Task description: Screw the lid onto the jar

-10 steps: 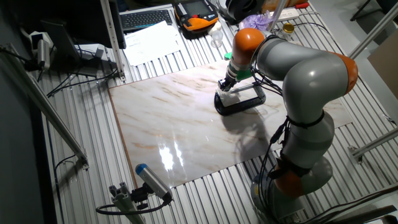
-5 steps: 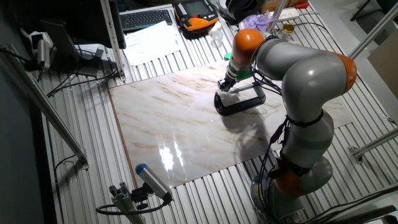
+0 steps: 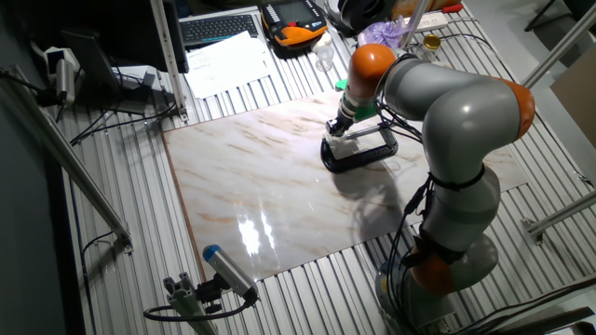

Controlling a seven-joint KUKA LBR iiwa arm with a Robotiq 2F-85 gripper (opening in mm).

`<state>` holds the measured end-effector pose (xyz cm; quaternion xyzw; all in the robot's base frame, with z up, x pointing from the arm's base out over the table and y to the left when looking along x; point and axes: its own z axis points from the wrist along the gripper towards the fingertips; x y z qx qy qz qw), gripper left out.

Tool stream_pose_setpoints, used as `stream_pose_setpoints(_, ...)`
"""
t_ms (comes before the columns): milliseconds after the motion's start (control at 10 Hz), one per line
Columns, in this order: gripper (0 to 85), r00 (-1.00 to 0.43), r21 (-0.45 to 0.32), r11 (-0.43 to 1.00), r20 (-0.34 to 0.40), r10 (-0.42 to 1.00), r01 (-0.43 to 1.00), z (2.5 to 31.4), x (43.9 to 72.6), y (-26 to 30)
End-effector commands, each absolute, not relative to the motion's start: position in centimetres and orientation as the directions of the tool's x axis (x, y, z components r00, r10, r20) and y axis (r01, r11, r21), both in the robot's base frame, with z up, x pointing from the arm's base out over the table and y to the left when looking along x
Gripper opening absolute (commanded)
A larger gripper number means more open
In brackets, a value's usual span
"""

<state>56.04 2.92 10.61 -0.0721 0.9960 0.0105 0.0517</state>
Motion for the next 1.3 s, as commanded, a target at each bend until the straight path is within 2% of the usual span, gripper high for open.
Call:
stream_pose_setpoints(0,0.0,-0.984,0.013,0.989,-0.105,-0.147,-0.149,10.64,56.04,2.88)
stream_pose_setpoints(600,0.0,-0.971,0.019,0.977,-0.120,-0.209,-0.213,10.65,56.05,2.88)
stream_pose_setpoints(1200,0.0,-0.969,0.010,0.976,-0.118,-0.215,-0.218,10.27,56.09,2.87)
